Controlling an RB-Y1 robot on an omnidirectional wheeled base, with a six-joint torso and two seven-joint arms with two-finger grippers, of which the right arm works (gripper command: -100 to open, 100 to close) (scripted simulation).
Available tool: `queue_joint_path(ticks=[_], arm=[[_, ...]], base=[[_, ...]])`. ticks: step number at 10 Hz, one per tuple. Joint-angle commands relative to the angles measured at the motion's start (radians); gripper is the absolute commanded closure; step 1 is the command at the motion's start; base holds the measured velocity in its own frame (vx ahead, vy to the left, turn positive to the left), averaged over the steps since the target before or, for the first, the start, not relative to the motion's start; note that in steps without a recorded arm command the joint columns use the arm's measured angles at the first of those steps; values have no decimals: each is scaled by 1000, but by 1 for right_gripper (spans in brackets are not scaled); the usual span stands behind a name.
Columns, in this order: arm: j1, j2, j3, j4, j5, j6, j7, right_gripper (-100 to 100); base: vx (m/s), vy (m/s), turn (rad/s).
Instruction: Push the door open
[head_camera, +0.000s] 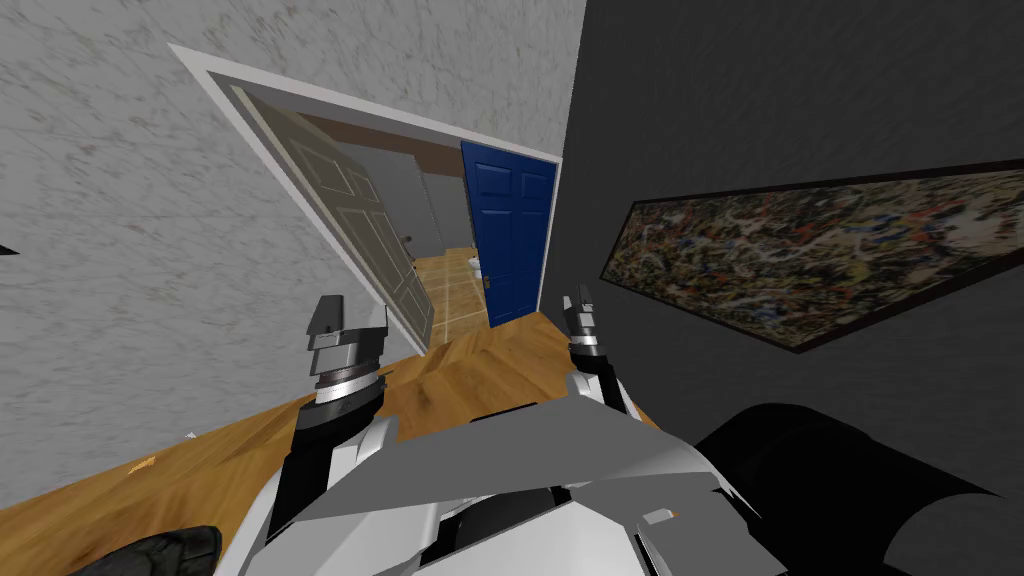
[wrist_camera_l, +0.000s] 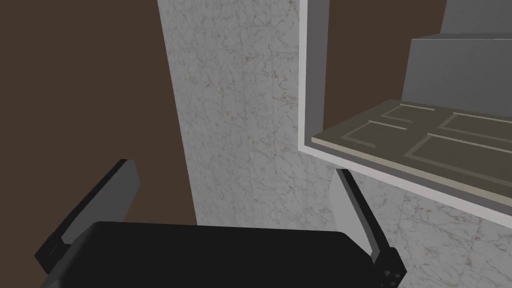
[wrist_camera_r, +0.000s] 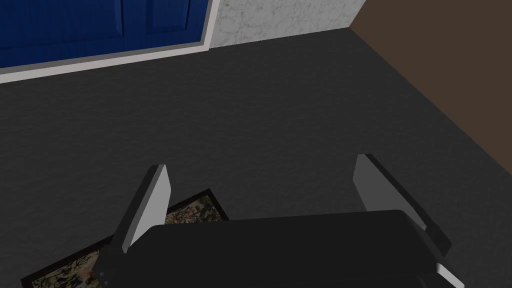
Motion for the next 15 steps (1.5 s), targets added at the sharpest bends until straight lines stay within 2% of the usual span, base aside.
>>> queue_joint_path(ticks=[1, 4, 8, 11, 15], arm=[[-8, -9, 14, 23, 0, -6, -3, -100], [-23, -21, 37, 62, 1, -15, -7, -100], [-55, -45, 89, 151, 3, -37, -17, -100], [-70, -55, 114, 193, 4, -47, -22, -100], [-104, -73, 170, 287, 5, -70, -32, -100]], base=[[91, -2, -67], [175, 23, -53], [193, 24, -82], [111, 21, -60], [137, 33, -94]])
